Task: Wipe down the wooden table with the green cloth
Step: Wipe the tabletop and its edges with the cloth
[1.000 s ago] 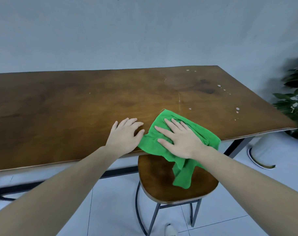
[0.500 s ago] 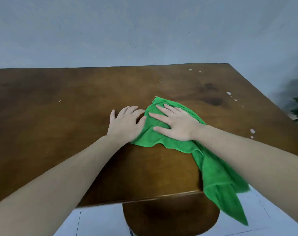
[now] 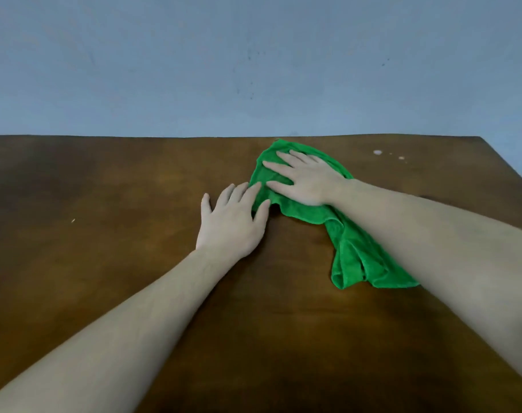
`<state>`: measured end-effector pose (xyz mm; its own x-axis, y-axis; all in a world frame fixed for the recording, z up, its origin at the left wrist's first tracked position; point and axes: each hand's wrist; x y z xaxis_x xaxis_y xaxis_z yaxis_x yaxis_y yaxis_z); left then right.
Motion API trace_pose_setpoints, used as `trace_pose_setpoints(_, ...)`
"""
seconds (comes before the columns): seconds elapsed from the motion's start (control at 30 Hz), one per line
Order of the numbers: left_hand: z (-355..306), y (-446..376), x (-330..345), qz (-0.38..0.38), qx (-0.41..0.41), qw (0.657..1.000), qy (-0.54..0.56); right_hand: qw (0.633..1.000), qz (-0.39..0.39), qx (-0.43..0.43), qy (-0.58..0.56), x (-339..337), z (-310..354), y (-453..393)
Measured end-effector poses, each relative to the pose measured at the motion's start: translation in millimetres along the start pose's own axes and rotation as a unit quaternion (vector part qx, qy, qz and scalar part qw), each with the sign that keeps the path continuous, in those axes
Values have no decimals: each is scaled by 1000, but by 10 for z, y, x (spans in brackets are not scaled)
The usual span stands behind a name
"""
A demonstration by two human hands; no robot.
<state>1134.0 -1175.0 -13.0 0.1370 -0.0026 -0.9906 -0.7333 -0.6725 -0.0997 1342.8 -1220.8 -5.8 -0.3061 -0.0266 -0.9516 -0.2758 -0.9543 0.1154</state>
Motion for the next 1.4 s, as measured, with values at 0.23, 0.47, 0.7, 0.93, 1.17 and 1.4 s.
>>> trace_pose_setpoints(0.23,-5,-26,-12,23,1,998,-51,988,-67,137,-8,-53,-238,-377)
trace_pose_setpoints(0.47,-24,-21,-33,19,3,998,-61,996,-11,-82,24,-124,-215,-535)
trace_pose_setpoints(0.7,-42,-3,-45,28,-12,997,-65,999,11,-44,0,-282,-619,-565)
trace_pose_setpoints(0.93,-61,27,-65,24,-19,998,-49,997,5,69,22,-375,-1116,-137)
trace_pose_setpoints(1.17,-94,102,-121,-29,-2,999,-12,995,17,91,26,-199,-785,417)
trace_pose_setpoints(1.4,-113,576,-155,5,28,999,-38,998,38,50,21,131,-35,1274)
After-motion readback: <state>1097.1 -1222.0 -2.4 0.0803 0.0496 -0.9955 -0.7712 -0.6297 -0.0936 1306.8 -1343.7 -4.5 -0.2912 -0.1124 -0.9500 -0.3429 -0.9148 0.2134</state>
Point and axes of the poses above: each hand's wrist, its own y-axis away from the middle knuckle, its own x-axis out of the palm, z = x × y, and after that the axes turned 12 degrees about -y, right-handed
